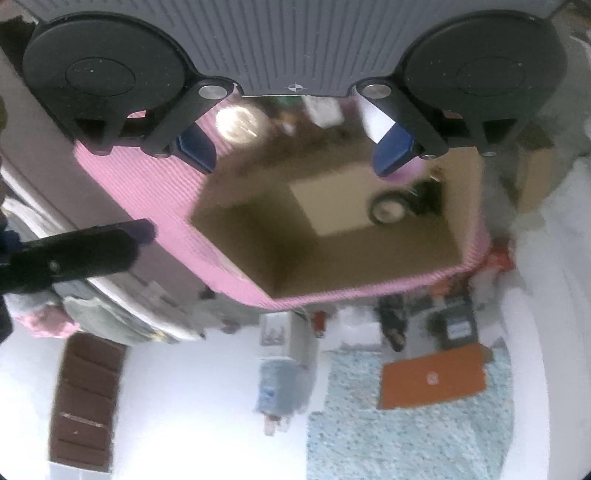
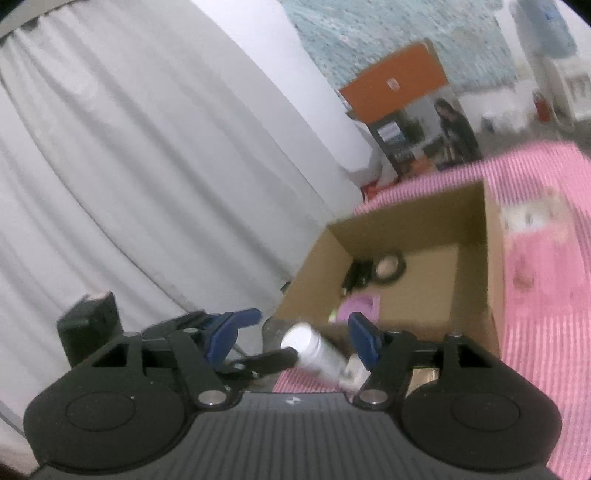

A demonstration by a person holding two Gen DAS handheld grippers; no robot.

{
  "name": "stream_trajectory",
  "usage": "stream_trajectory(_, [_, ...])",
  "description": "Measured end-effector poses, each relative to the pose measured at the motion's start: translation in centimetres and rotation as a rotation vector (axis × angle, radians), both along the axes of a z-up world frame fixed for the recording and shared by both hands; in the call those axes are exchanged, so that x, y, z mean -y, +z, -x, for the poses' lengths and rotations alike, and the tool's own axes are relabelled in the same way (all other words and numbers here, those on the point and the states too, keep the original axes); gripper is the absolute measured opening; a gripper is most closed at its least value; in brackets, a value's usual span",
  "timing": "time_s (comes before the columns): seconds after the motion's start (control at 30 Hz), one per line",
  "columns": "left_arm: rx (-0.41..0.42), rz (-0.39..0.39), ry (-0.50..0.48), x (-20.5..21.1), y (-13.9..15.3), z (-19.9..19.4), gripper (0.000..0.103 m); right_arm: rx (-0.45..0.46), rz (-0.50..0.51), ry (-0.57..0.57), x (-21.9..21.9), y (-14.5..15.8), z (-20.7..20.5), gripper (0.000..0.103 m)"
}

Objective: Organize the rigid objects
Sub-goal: 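Move the right tool back toward the gold-lidded jar, then grasp the gold-lidded jar with the right tool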

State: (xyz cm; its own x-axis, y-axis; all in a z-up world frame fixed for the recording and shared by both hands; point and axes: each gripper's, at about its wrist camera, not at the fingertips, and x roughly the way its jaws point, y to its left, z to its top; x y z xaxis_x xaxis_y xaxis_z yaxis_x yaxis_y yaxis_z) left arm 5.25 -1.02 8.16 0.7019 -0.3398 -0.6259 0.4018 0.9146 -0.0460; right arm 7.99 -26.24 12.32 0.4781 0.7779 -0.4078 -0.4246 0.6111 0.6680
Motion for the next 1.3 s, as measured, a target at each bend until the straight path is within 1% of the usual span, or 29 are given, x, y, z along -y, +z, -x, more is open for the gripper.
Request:
stream_trajectory(0.1, [0.001,-0.005,-0.039,1.3,-2.3,0.9,0.092,-0.037,0.002,-0.033,0.5,-2.1,1.1,0.069])
stream_trajectory(0.2, [-0.006,-0.050,-0.079,3.0,-4.4,1.3,0.092,-0.095,0.005,-0.064,0.9,-4.7,1.5,0.069])
stream_trajectory(0.33, [-0.041,-0.093,-0.111,4.7,-7.1,1.0,0.092,-0.174,0.019,-0.113,1.3,-7.9,1.0,0.069])
stream_trajectory(0.43, [-0.064,-0.108,-0.122,5.7,-8.7,0.5,0.092,-0.236,0.035,-0.142,1.3,-10.2,0.1,0.069])
stream_trajectory(0.53, [-0.094,-0.113,-0.125,6.5,-10.0,0.0,0.092,-0.276,0.065,-0.156,1.2,-12.1,-0.8,0.066])
stream_trajectory(0.73, [-0.119,-0.131,-0.128,7.0,-11.0,-1.5,0.091,-0.321,0.097,-0.154,0.9,-14.1,-3.0,0.055])
stream_trajectory(0.83, [-0.128,-0.132,-0.125,7.1,-11.3,-2.1,0.091,-0.330,0.105,-0.148,0.7,-14.6,-3.9,0.053])
stream_trajectory(1.0, [-0.142,-0.128,-0.120,7.4,-11.6,-3.2,0.091,-0.348,0.118,-0.110,-0.1,-15.1,-5.0,0.052])
stream_trajectory(1.1, [-0.145,-0.124,-0.121,7.4,-11.5,-3.2,0.091,-0.368,0.097,-0.081,-0.5,-15.5,-5.4,0.052])
stream_trajectory(1.3, [-0.148,-0.112,-0.161,8.4,-11.3,-2.8,0.091,-0.377,0.106,-0.084,0.0,-15.3,-4.8,0.052])
